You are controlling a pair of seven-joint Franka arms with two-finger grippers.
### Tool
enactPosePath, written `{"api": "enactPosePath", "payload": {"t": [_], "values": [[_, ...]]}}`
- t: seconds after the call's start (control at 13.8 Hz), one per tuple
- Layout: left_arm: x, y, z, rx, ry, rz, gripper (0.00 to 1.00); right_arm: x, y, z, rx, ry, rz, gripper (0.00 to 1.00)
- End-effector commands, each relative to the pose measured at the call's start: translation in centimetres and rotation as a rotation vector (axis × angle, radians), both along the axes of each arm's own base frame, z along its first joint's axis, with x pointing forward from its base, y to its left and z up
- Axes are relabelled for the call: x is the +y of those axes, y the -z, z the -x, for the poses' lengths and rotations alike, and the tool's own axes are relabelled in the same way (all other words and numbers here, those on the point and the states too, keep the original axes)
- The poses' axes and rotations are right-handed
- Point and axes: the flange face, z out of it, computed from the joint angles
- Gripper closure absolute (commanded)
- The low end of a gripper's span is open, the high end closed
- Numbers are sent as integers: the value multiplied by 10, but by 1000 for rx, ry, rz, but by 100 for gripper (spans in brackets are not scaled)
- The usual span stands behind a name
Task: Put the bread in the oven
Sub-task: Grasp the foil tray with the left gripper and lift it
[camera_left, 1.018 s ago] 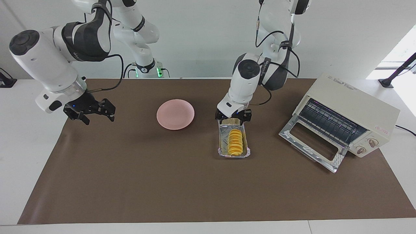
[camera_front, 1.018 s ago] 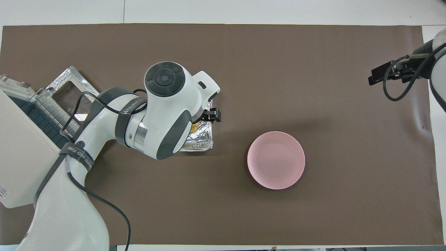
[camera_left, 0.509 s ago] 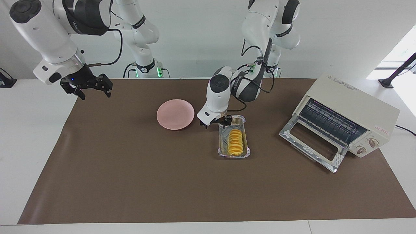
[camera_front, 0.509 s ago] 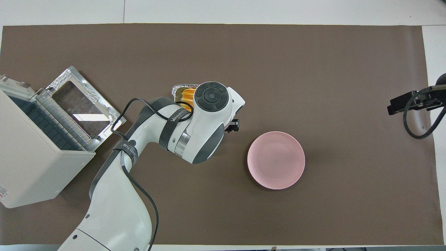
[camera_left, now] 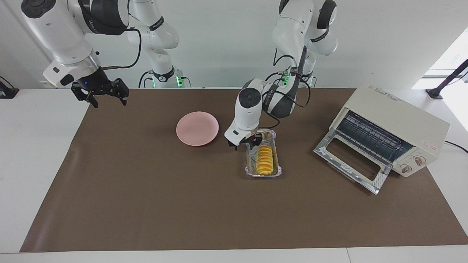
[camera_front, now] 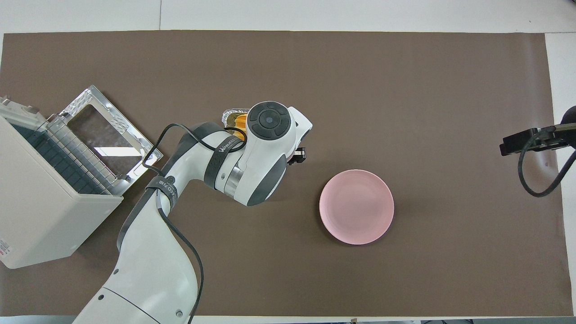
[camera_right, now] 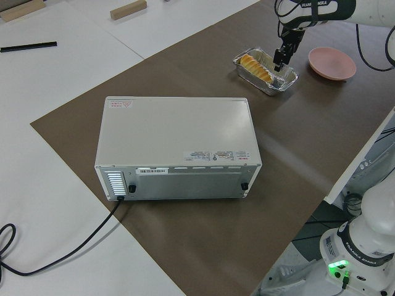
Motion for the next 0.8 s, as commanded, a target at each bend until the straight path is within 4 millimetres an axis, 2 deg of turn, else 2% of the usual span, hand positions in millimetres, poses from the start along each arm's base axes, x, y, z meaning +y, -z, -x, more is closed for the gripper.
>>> {"api": "enactPosePath", "payload": {"t": [0.0,0.07,0.22,0.51,0.58,0.73], "values": [[-4,2,-8,-14,-40,15,46,-2,-2,3,-15,-5,20,0],[-4,2,-8,-14,-42,15,57,-2,-3,4,-17,-4,20,0],[-1,3,-10,-13,-46,14,100,-1,-3,4,-15,-5,18,0],[11,-1,-16,22,-64,-9,100,-3,-3,4,-12,0,17,0],[12,-10,-17,52,-70,-32,100,-3,-3,4,-14,-2,17,0],[41,-53,-43,71,-157,-82,100,-2,-1,9,17,-9,16,0]]}}
